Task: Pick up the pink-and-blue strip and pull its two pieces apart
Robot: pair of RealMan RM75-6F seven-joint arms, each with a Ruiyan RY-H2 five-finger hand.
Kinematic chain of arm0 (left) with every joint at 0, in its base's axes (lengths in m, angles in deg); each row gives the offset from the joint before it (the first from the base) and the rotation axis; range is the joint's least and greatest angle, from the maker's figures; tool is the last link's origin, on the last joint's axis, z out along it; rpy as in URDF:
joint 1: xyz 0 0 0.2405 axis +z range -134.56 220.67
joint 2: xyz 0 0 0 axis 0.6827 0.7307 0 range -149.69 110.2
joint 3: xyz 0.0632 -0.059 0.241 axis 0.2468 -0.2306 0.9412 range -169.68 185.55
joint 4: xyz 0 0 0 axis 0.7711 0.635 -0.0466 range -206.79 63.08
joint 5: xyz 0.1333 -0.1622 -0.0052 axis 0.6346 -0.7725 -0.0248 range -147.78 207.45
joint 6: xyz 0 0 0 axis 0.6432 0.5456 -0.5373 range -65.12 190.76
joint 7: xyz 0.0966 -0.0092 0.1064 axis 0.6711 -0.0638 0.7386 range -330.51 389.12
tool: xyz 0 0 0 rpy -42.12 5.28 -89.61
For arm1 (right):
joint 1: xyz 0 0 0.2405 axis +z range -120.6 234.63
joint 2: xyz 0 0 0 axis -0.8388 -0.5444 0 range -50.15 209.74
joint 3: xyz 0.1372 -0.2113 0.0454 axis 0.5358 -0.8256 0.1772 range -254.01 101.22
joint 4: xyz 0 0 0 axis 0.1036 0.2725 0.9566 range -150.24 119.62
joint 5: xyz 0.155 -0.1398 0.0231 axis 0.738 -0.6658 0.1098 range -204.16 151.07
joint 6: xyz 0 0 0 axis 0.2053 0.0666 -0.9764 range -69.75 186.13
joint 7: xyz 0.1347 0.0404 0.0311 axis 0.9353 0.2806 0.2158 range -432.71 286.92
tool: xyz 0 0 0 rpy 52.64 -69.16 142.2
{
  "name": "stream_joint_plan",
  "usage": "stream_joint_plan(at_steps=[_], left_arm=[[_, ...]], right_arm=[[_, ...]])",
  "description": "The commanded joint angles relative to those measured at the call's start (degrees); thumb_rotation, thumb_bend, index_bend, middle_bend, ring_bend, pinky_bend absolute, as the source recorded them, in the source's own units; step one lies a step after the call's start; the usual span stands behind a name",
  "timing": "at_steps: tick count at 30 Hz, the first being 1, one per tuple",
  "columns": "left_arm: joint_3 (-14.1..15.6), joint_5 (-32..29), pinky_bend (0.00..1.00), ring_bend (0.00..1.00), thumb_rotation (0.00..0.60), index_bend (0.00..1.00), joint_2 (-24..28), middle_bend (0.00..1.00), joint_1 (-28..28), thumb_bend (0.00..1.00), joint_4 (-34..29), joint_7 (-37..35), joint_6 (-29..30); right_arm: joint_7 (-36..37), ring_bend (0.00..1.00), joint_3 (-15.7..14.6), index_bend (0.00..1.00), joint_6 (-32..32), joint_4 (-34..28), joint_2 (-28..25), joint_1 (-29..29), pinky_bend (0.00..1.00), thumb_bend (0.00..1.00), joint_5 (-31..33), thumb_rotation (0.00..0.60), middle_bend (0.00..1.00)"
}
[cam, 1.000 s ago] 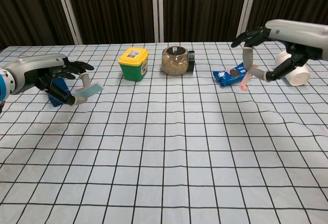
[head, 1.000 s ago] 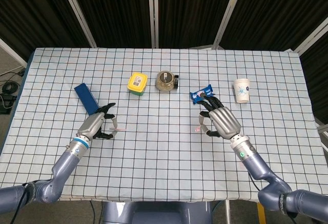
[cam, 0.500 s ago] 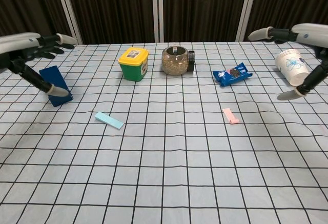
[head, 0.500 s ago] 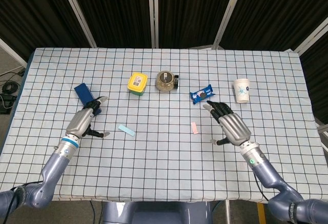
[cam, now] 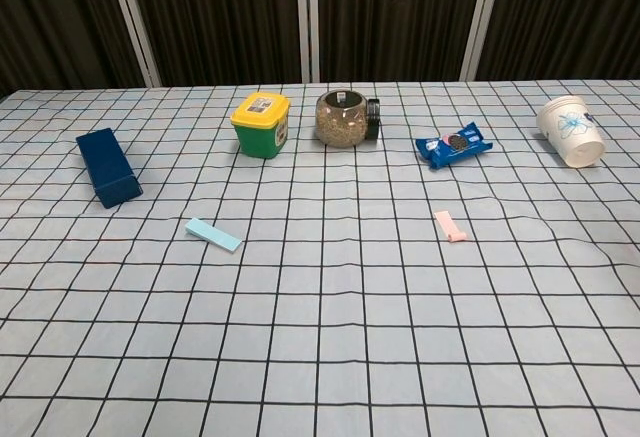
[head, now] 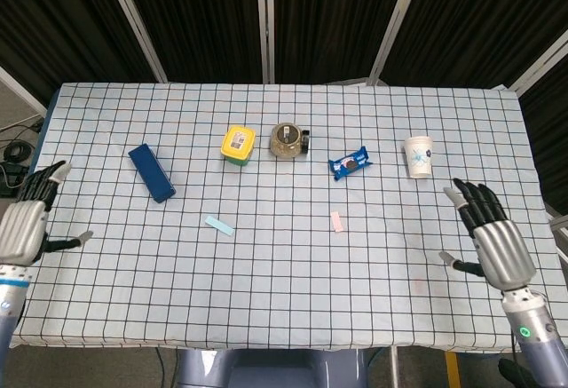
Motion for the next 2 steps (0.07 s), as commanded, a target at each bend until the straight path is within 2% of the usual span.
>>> stream_joint_plan(at_steps=[1,2], left_arm=[[3.88,4.58,0.0,0.0,0.6,0.0,2.03,0.0,5.49,0.0,1.07,-3.11,5.93],[4.61,5.79,0.0,0.0,0.6,0.0,2.19,0.0,6.84,0.0,1.52,-3.67,7.55]], right_arm=[[-2.26,0.0,-1.09,0.0,-3.62,0.81,-1.22,-3.43,0.0,0.0,-1.11,0.6,0.0],[-3.11,0.0,-1.22,0.0,-4.75,1.15,-1.32,-4.44,0.0,0.0,-1.2,0.6,0.0]])
